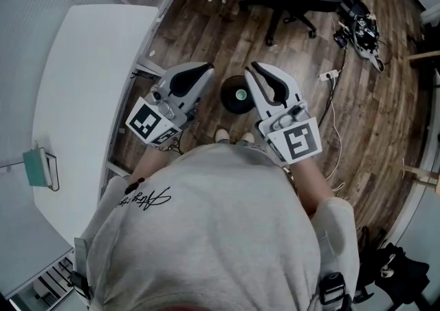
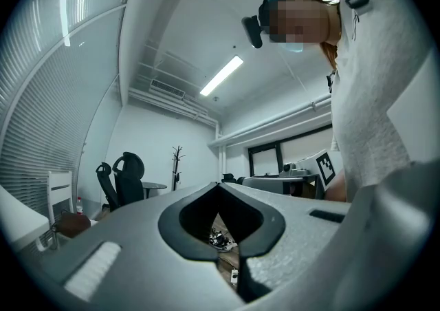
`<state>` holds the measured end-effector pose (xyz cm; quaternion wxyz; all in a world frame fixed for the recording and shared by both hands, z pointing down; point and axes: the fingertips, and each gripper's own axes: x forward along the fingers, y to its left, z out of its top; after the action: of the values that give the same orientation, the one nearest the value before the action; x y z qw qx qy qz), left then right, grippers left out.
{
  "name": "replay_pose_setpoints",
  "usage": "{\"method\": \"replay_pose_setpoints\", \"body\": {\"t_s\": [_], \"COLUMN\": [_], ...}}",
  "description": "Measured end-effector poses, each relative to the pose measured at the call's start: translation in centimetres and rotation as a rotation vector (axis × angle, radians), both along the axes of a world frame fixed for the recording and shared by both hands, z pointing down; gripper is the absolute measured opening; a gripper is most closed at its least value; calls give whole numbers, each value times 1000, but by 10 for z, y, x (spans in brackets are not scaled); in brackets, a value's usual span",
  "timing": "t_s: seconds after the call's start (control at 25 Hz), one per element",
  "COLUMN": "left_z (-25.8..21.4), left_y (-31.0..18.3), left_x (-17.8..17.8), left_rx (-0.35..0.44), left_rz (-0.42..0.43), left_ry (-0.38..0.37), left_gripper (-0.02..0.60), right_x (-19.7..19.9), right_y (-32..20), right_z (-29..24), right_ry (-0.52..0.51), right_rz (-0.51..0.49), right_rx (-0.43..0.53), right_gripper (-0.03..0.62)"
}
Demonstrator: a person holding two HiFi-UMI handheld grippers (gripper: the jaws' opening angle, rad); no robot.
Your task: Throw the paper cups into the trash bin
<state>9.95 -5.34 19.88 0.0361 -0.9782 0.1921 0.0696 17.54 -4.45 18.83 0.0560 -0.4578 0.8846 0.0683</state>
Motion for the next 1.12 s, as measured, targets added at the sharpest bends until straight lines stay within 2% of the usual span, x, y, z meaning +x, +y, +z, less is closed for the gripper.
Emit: {"method": "replay_pose_setpoints", "body": {"t_s": [0.56, 1.12], "left_z": [-2, 1], "left_y": [8, 11], "left_x": [0, 7], "left_rx": [3, -3], "left_rz": [-5, -25], "left_ry": [6, -3], "left_gripper": [4, 3], "right_x": [3, 11], "right_y": [8, 11], "right_z": [-6, -3], "right_ry": [-29, -34], "right_rz": [10, -3], "right_rx": [8, -10], "right_gripper": [11, 9]}}
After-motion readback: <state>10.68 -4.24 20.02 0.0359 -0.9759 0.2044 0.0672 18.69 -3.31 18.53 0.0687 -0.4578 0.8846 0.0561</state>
